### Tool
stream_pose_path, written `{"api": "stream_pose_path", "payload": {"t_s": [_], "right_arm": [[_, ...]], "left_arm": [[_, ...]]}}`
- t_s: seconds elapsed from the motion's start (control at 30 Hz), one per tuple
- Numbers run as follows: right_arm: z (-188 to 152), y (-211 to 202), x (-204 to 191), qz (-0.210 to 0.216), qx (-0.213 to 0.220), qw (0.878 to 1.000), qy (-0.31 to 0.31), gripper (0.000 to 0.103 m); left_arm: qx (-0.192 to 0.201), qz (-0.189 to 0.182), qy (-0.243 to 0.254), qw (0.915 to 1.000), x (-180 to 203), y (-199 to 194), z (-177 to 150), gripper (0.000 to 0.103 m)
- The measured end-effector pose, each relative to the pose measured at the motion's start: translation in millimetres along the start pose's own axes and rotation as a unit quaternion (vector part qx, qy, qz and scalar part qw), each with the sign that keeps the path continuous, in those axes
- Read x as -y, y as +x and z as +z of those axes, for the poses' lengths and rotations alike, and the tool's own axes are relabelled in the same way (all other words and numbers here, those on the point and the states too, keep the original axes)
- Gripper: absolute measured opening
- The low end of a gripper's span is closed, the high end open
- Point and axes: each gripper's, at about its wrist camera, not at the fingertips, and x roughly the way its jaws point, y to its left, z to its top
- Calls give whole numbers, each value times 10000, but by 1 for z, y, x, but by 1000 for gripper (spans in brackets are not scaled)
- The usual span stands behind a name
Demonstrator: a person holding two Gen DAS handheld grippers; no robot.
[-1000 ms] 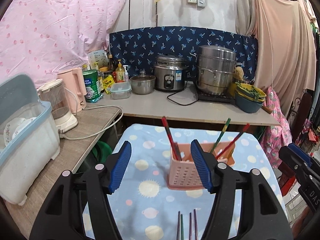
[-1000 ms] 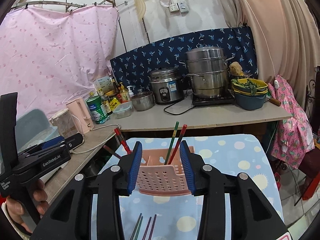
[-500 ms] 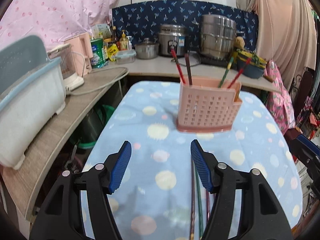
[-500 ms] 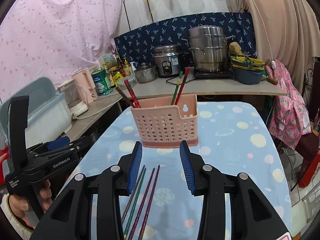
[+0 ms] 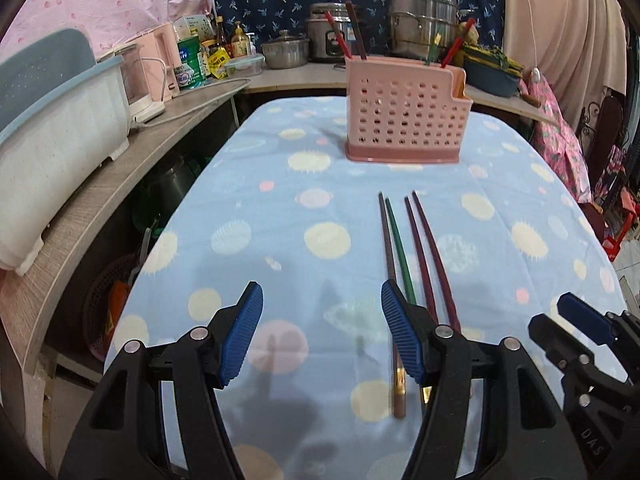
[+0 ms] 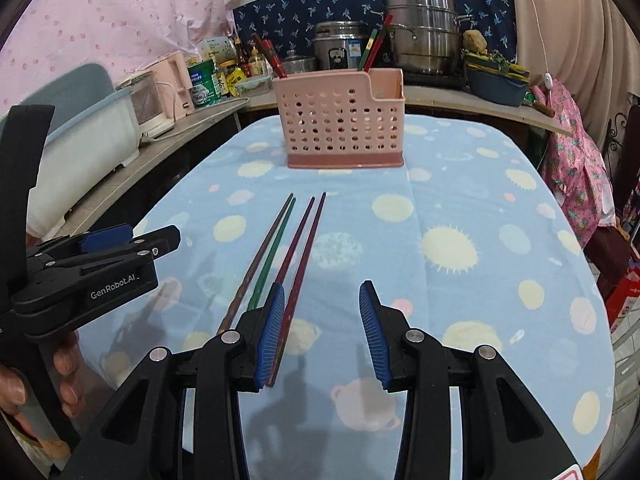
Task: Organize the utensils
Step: 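Move both tools back over the remaining chopsticks, then grasp a dark red chopstick with the right tool while the left tool grasps a brown one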
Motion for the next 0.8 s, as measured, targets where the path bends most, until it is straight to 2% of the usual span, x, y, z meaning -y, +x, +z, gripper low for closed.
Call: {"api": "stream_pose_path", "payload": {"t_s": [0.2,0.5,0.6,0.8], "right_arm": [[-25,14,-7,100,-258,9996,58,38],[-39,33,-20,243,-498,9984,51,38],[-40,37,-22,257,-531,9982,58,37],[-41,46,-24,277,-604,9978,27,26]], "left_arm": [[-185,-12,-69,9998,-3,5,-22,59],[-406,-19,-131,9991,-7,13,-39,59],[-448,-9,-142,9989,-8,15,-41,59],[-510,-31,-156,9986,-9,16,-46,59]]}}
